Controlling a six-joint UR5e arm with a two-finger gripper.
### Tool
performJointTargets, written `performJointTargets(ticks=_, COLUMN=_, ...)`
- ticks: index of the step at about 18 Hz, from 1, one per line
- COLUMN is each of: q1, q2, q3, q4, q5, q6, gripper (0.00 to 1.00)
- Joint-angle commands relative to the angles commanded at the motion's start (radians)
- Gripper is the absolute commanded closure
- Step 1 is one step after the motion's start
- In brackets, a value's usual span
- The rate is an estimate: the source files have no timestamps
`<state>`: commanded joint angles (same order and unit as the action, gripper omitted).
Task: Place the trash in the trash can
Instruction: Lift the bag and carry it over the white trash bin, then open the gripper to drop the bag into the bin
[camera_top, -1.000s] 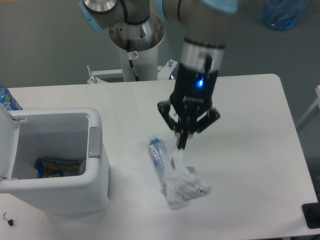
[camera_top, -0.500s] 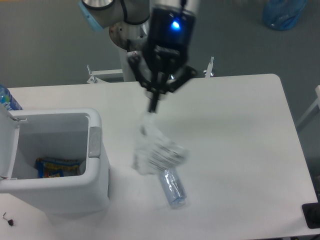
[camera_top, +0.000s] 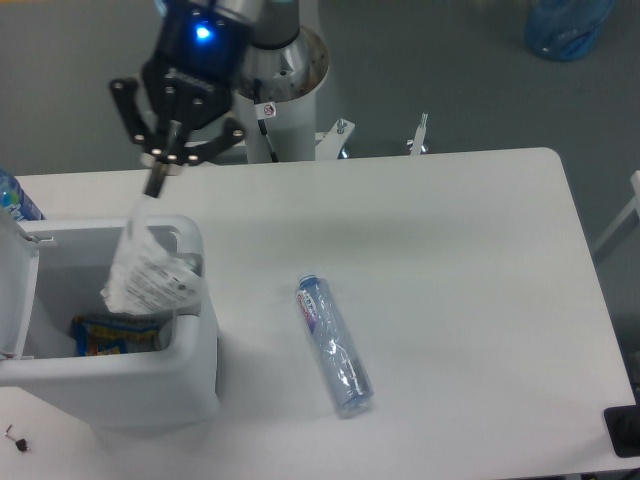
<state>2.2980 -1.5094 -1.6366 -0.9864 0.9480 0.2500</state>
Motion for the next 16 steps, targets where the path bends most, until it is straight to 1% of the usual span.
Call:
performJointTargets(ticks=3, q1=-0.017, q2=-0.012, q3=-0.014, q4=0.0, q5=0.0, q6=0.012, gripper=1.0)
performJointTargets(ticks=4, q1=-0.019, q2=-0.02, q3=-0.015, q4=0.002, q5=0.0, q6=0.014, gripper=0.93)
performJointTargets(ticks=6, q1=-0.02, q2=-0.034, q3=-0.012, q4=0.003, q5=0.0, q6=0.015, gripper=0.61)
performJointTargets(ticks=7, q1=-0.02, q2=-0.037, q3=-0.011, q4=0.017, q5=0.0, q6=0.021, gripper=0.46)
performJointTargets(ticks=8, q1=-0.02, q2=-0.038, q3=-0.011, q4=0.038, q5=0.0, q6=0.023, gripper=0.35)
performJointTargets(ticks=10, q1=-0.02, q2=-0.044, q3=0.0, q4=0.099, q5=0.005, q6=0.022, gripper=0.09)
performJointTargets(ticks=11, q1=-0.019, q2=-0.041, q3=0.004, q4=0.106, q5=0.008, q6=0.02, gripper=0.0)
performJointTargets(ticks=13, q1=-0.014, q2=-0.043, q3=0.0, q4=0.109, q5=0.014, q6=0.014, gripper=0.0)
performJointTargets(ticks=14, q1=0.0, q2=-0.048, q3=-0.005, q4=0.109, q5=0.035, q6=0.012, gripper=0.0)
performJointTargets(ticks=16, q1=0.053, q2=-0.072, q3=-0.031, q4=0.109, q5=0.121, q6=0.003, gripper=0.0)
